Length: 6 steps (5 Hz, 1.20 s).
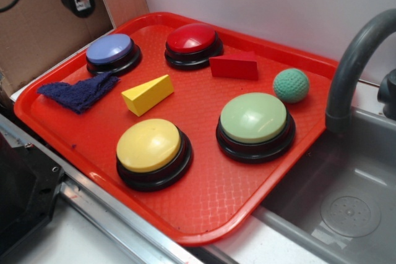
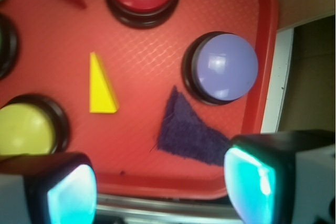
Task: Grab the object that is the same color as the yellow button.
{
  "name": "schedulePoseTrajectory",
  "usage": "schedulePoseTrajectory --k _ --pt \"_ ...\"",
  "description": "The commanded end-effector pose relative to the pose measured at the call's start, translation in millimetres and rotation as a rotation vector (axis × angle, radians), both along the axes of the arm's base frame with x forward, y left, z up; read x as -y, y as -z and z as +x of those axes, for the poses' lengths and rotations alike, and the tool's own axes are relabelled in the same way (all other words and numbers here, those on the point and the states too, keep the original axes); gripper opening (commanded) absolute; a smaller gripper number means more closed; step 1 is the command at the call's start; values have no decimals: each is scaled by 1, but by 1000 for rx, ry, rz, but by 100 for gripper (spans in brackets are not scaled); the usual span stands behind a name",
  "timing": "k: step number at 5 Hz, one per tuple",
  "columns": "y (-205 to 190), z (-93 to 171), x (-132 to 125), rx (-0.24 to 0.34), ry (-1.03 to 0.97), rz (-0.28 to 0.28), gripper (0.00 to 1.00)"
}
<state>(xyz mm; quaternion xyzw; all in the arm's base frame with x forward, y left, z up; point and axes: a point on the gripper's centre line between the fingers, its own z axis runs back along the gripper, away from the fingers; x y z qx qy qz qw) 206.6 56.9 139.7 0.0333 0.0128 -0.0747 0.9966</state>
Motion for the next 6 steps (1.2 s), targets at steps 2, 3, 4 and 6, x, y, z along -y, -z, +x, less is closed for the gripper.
schedulePoseTrajectory --k 2,3,4,6 --pt "54 21 60 -87 95 100 100" --pt "72 19 43 -138 51 107 100" --pt "90 25 30 -173 31 102 100" --pt "100 35 46 -202 45 82 100"
